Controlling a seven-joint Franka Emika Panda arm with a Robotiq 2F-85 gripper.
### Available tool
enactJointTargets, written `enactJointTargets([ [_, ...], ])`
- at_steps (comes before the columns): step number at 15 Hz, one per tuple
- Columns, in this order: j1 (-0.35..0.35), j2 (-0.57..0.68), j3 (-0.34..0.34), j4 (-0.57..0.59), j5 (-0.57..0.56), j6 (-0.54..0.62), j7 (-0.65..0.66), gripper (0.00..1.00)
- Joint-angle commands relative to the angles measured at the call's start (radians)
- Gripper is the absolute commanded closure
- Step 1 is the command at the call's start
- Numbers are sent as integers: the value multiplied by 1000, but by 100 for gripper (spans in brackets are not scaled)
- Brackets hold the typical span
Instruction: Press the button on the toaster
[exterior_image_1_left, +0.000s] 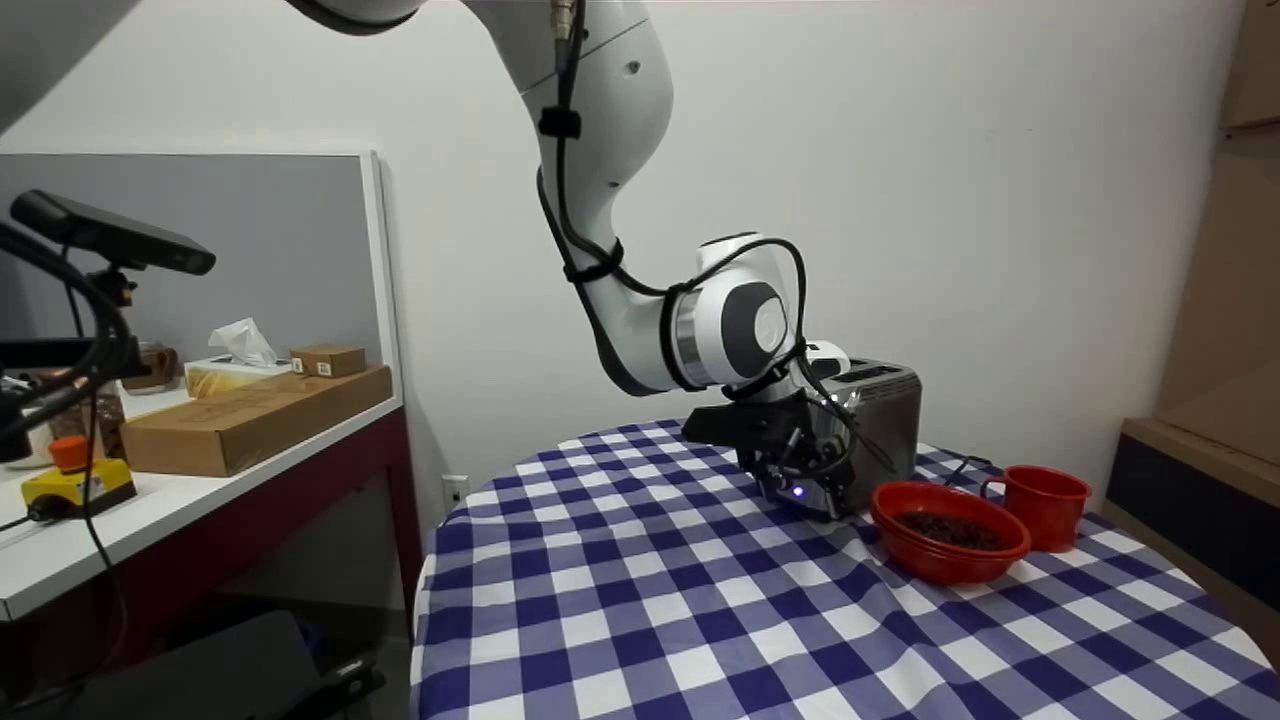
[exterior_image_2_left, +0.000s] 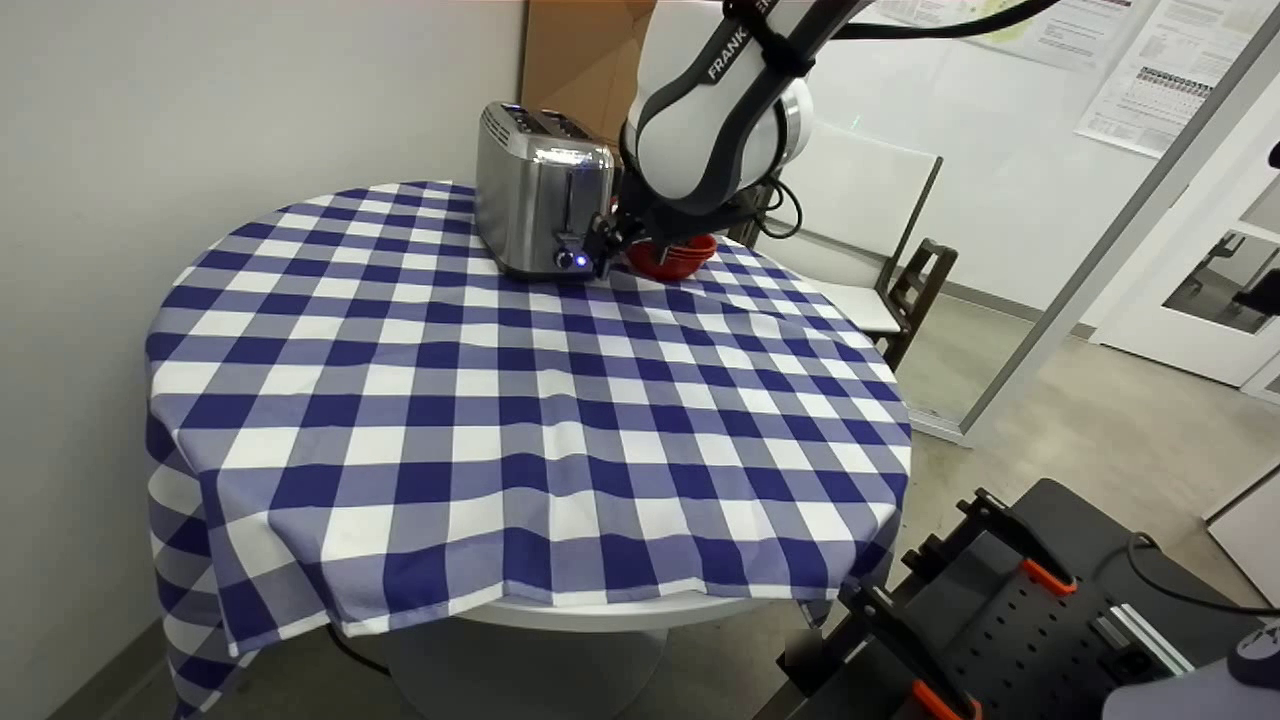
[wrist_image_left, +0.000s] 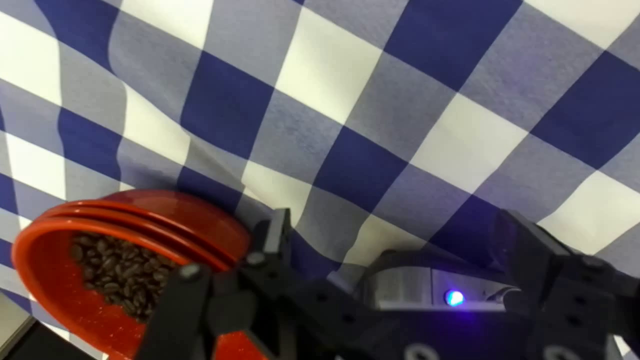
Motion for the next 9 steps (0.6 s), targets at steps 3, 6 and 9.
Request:
enactJointTargets([
  [3, 77, 64, -82, 26, 5, 80, 56, 0],
  [6, 94, 81, -96, 25, 29, 134, 69, 0],
  [9, 108, 97, -109, 28, 60, 175, 71, 0],
])
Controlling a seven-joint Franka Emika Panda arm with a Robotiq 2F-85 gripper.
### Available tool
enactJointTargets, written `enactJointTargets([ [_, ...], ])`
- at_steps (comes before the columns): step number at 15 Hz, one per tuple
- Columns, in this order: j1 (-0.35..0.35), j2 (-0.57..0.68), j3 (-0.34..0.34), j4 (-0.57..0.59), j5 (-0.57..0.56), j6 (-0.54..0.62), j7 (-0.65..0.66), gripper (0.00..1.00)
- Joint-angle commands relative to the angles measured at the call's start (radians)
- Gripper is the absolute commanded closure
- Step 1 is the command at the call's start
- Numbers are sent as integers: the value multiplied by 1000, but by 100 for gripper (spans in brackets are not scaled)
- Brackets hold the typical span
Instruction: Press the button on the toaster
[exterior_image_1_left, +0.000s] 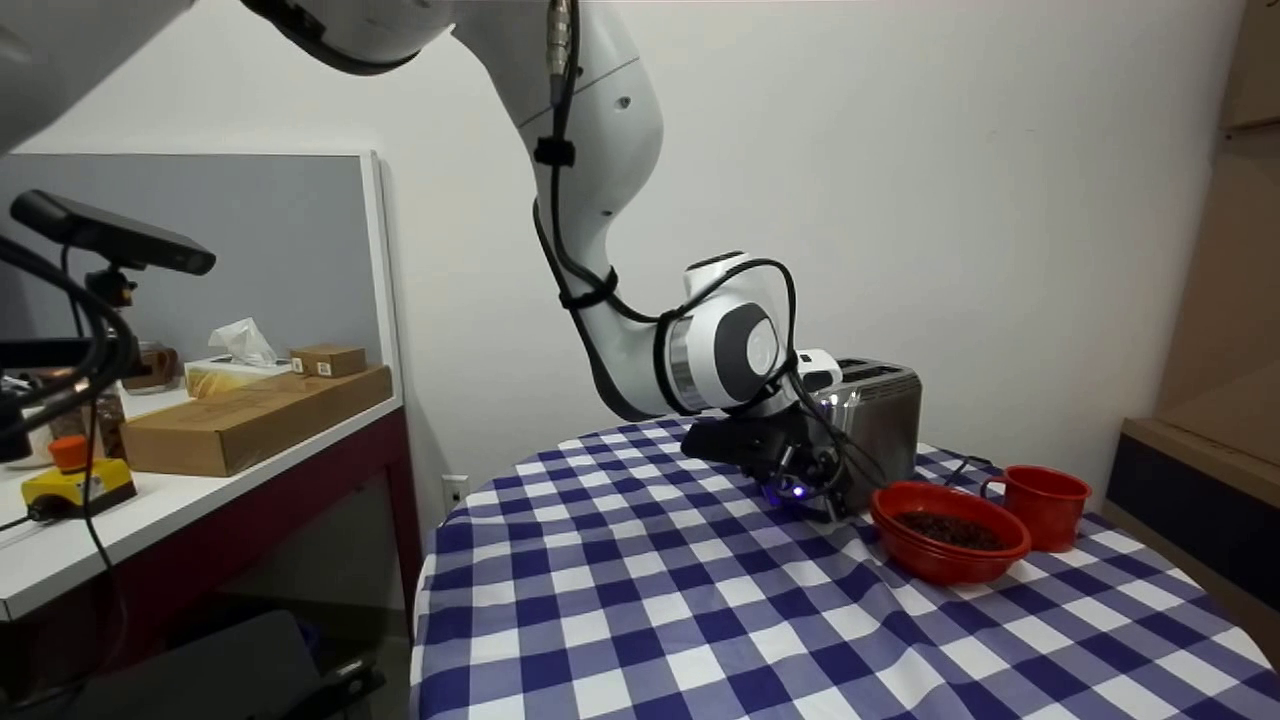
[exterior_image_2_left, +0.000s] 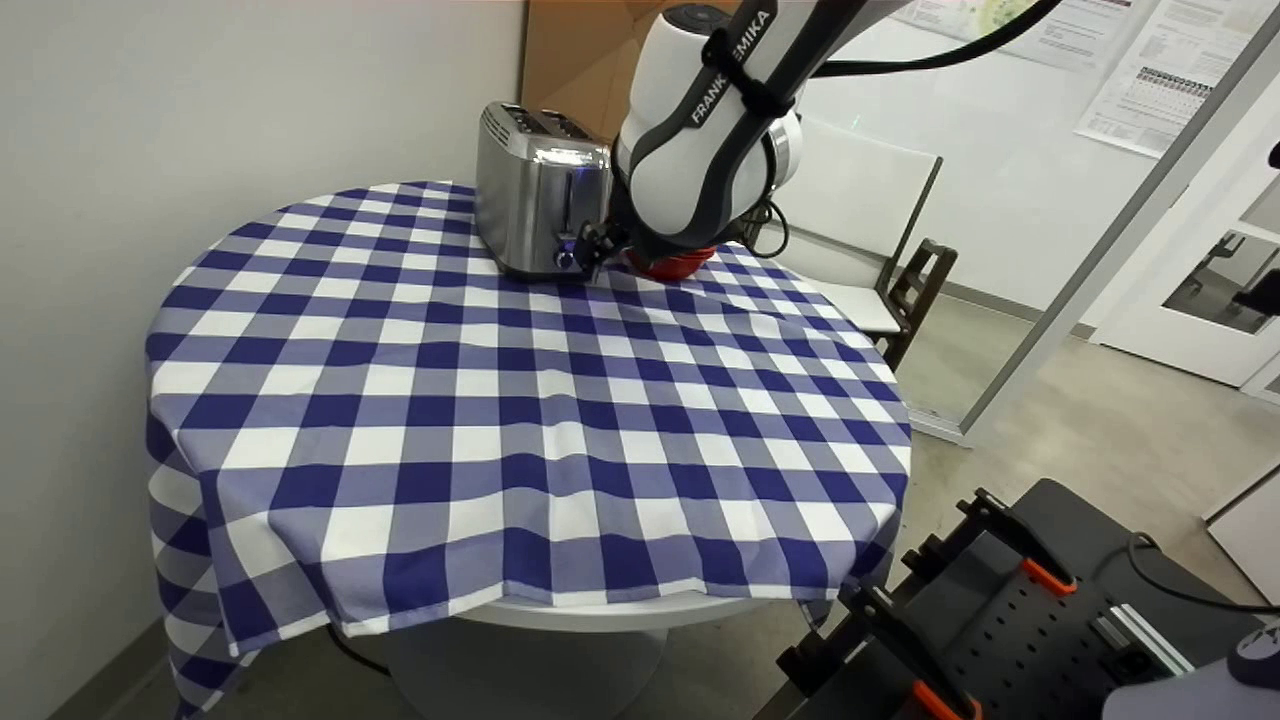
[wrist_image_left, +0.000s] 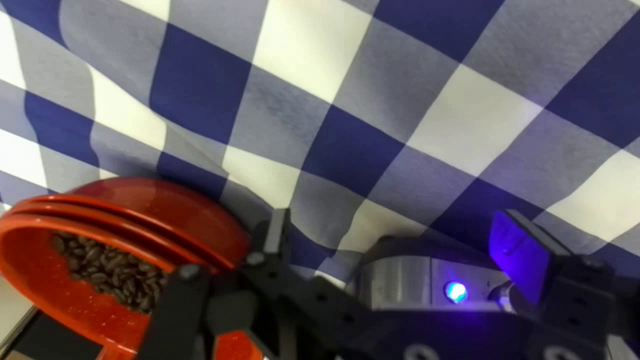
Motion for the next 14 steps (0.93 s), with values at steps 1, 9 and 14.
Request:
enactJointTargets([
  [1, 32, 39, -37, 24, 48, 57, 13, 0],
  [9, 33, 78, -40, 53, 138, 99, 8, 0],
  [14, 61, 121, -70, 76, 193, 160, 8, 0],
])
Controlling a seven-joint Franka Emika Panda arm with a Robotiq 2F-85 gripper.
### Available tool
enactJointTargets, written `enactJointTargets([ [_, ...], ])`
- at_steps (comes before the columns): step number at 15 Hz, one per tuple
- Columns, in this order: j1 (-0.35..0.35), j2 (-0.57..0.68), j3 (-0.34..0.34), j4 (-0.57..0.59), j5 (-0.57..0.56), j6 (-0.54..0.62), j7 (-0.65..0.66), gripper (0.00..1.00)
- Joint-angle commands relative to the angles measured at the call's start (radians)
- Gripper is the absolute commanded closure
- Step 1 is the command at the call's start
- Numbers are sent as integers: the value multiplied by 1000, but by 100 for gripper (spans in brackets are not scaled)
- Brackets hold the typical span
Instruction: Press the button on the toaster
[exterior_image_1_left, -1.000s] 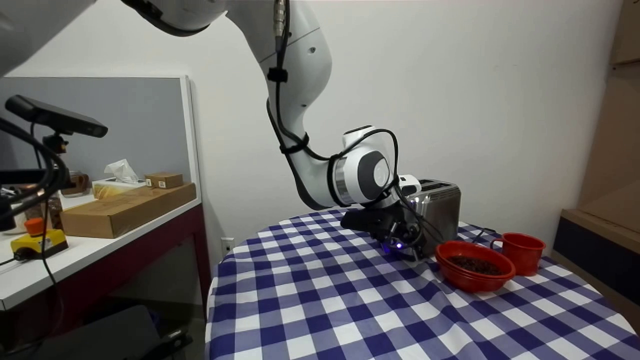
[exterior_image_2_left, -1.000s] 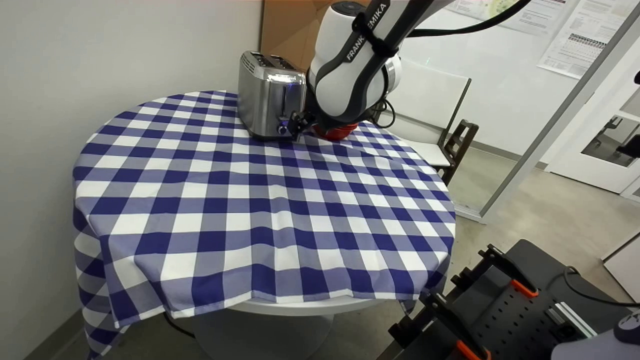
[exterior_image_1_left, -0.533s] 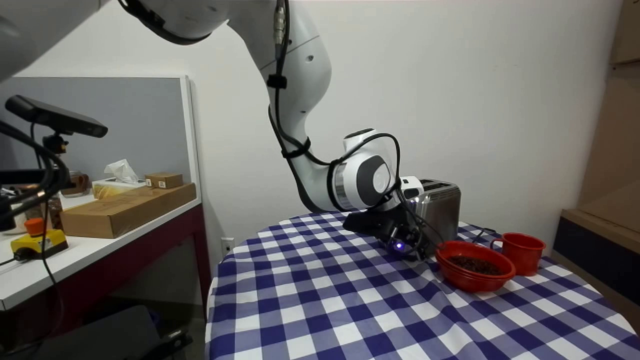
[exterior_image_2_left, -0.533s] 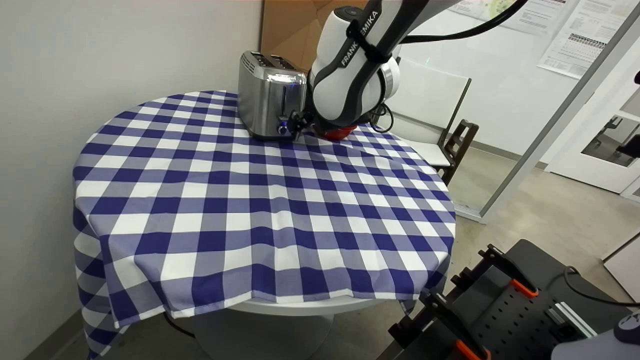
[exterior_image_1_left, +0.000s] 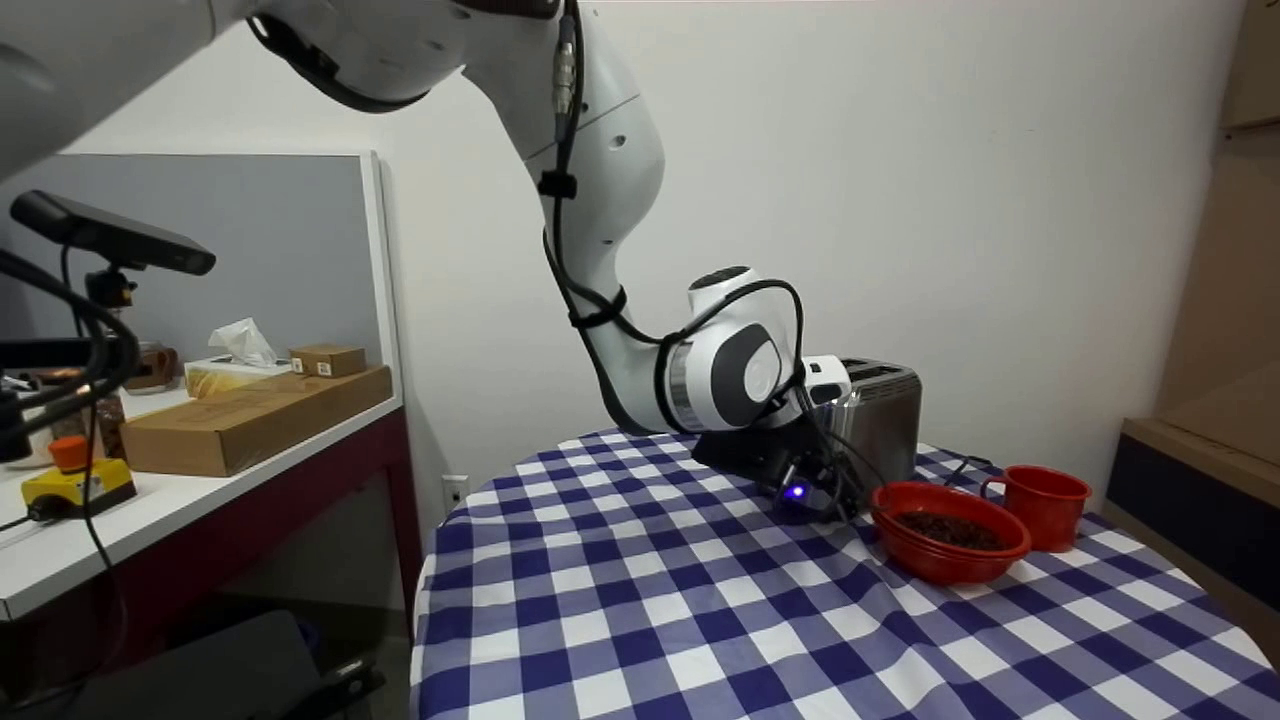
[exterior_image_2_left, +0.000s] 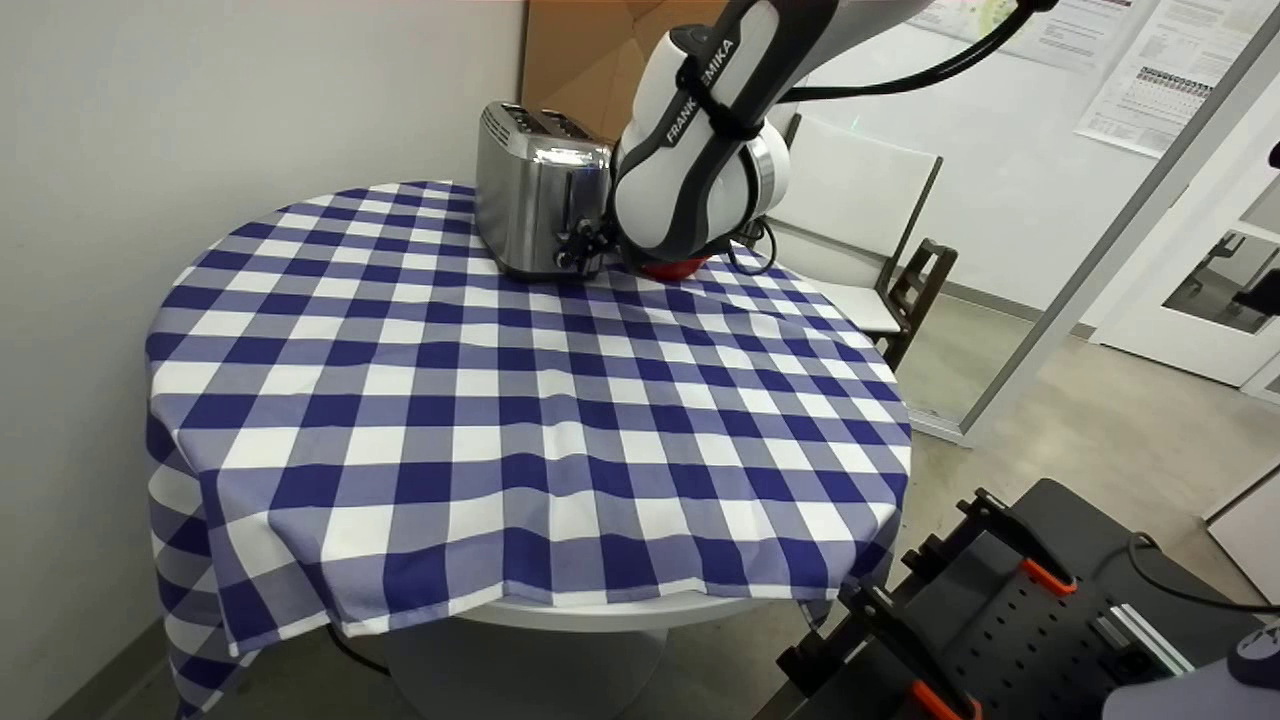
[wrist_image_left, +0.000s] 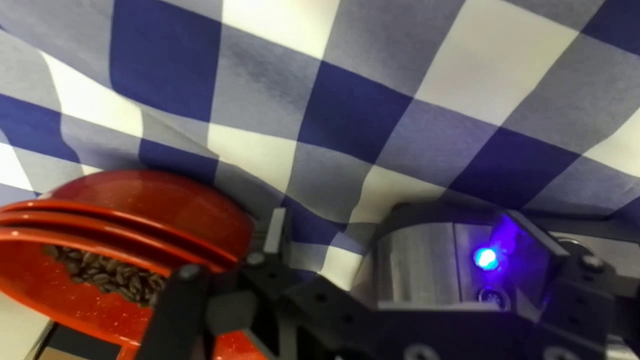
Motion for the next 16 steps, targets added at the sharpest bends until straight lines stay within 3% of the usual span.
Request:
enactJointTargets([
  [1, 36, 59, -39, 42, 56, 51, 4, 0],
  [12, 106, 113, -90, 37, 198, 180, -24, 0],
  [16, 62, 57, -33, 19, 165, 66, -90, 0],
])
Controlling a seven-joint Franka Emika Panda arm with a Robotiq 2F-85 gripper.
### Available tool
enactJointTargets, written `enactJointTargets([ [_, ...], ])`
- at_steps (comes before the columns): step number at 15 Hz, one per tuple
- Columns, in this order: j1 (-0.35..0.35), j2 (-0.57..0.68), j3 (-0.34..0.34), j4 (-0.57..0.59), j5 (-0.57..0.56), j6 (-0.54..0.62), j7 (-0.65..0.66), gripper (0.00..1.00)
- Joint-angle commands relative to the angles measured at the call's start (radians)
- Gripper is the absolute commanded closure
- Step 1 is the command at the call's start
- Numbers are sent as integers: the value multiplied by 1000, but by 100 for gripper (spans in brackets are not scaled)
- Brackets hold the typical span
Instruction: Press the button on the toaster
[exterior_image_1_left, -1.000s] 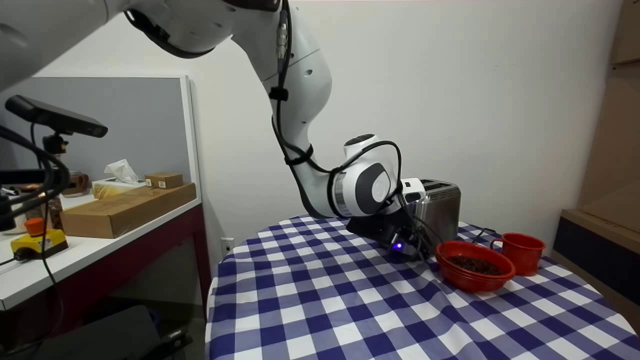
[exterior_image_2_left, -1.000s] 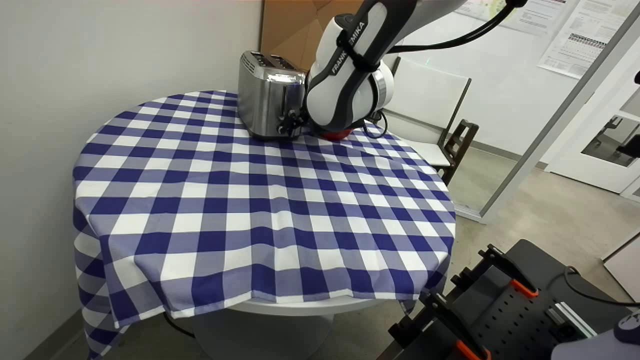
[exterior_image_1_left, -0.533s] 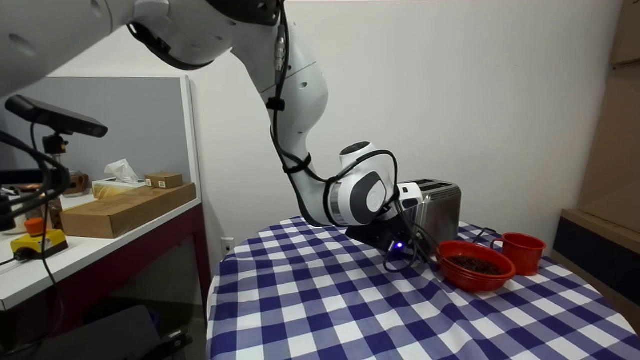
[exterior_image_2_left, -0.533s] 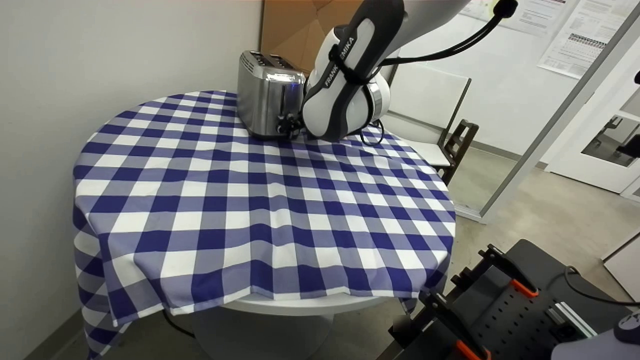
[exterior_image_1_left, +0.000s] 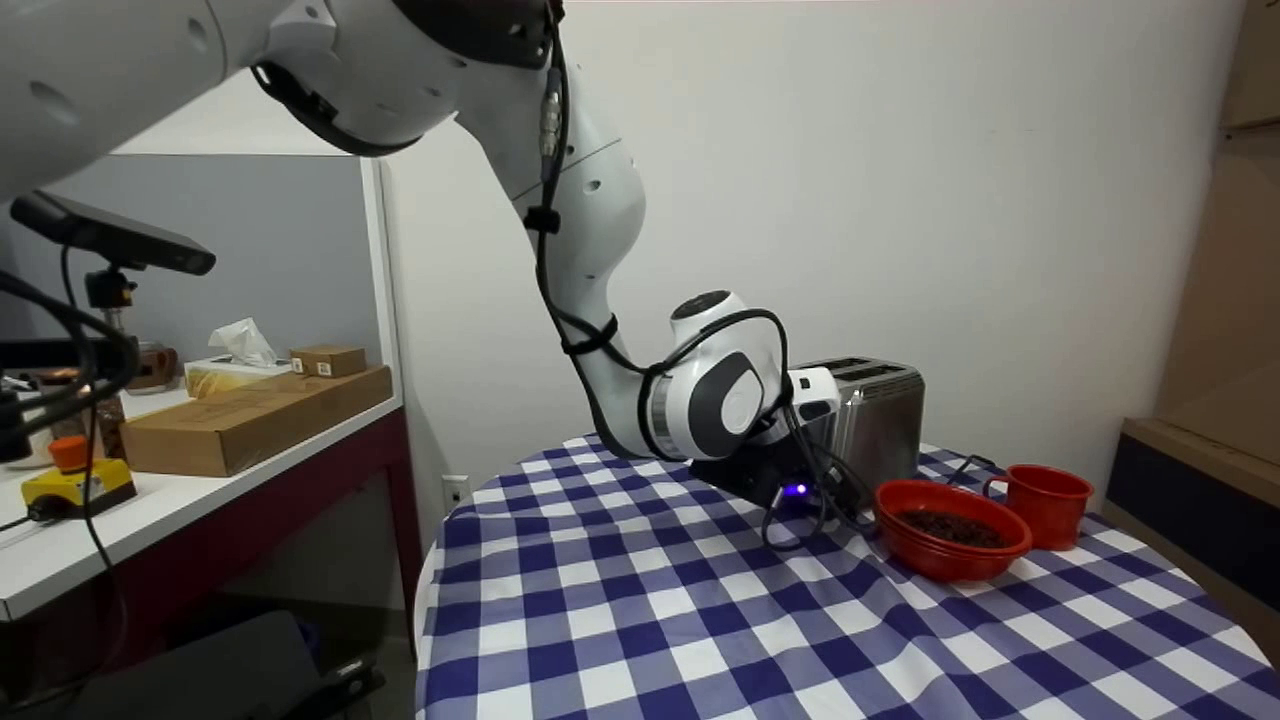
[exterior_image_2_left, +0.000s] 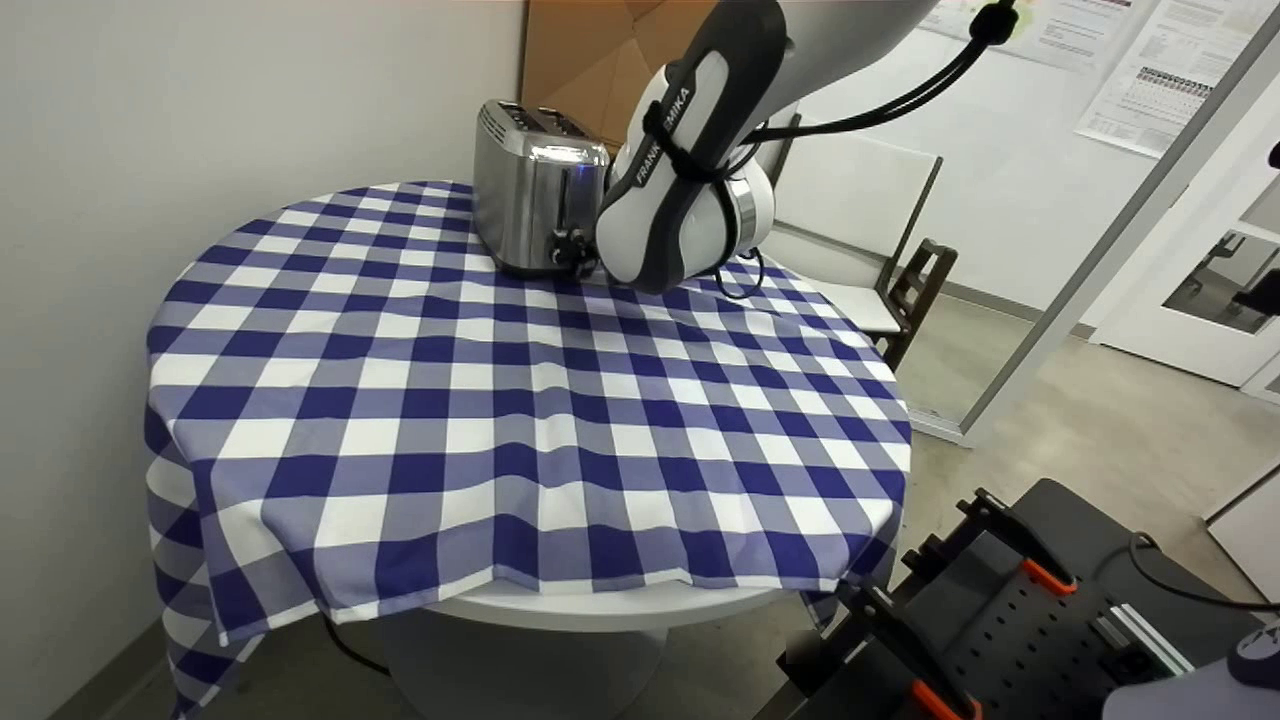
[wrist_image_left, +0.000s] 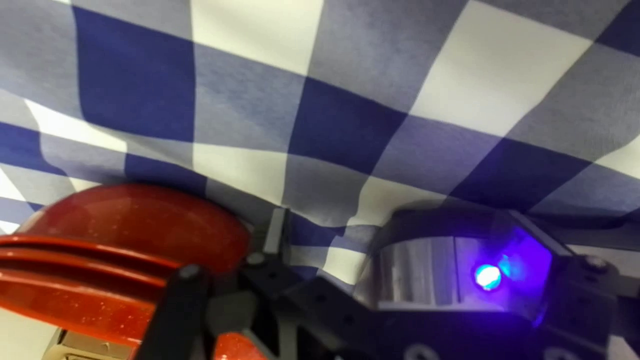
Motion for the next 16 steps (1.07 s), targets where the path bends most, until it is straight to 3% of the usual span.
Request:
enactJointTargets([
  [1, -54, -49, 64, 11, -17, -113, -93, 0],
  [8, -95, -77, 84, 48, -65, -239, -93, 0],
  [16, -56, -24, 30, 62, -54, -99, -42, 0],
])
